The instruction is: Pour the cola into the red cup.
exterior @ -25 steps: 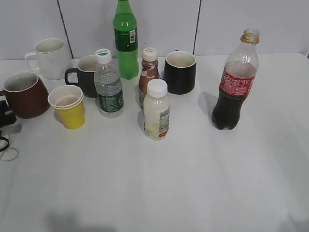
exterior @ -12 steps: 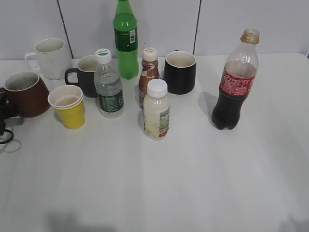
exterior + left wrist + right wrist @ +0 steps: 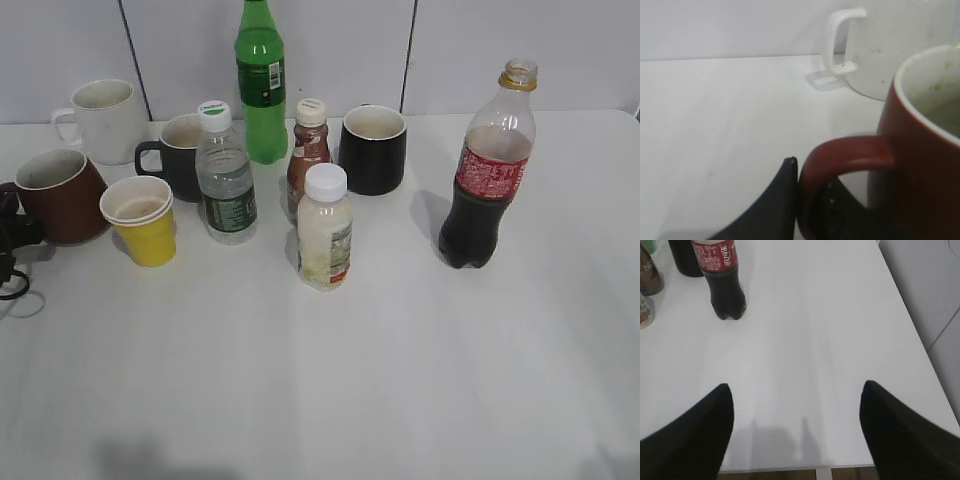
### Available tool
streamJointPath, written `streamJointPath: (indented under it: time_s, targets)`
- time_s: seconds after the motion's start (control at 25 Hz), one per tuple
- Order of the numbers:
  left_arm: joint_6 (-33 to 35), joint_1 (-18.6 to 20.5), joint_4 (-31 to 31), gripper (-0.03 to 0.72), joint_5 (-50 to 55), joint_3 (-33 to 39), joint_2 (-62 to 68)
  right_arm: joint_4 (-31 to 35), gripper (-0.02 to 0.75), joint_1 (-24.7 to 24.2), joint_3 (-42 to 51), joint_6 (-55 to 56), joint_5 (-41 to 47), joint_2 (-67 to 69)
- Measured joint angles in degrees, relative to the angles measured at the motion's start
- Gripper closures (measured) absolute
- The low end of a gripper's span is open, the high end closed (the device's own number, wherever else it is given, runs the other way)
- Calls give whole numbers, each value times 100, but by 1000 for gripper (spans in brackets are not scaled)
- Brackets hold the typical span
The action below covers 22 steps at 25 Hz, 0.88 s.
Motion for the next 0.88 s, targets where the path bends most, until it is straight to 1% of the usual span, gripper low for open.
streamJointPath:
  time_s: [0.12,0.24,0.32,0.44,0.56,0.64,0.76,0.8,0.88]
  targets:
    - [22,32,99,631,139,59,-142,111,149,0,0,0,0,0]
    - [57,57,242,631,348,318,-573,241,149,0,-33,0,-66,0]
    - [63,64,266,631,388,525,-983,352,149,0,-109,0,-410,132]
    - [63,64,294,631,386,818,-1700,509,149,0,-130,-237,-1896,781]
    - [-94,64,340,631,365,1038,-2453,845,149,0,-134,-597,-3860,2101]
    - [-262,64,409,632,418,1126,-3005,1189,149,6,-145,-811,-4977,3101]
    - [-541,58,693,632,1155,1160,-3815,1360,149,208,-156,-912,-6381,4643]
    - [-622,40,793,632,1523,1162,-4083,1344,149,328,-151,-912,-6768,5226]
    - [-776,-17,908,632,2128,1172,-4510,1167,149,690,-88,-868,-7376,5924]
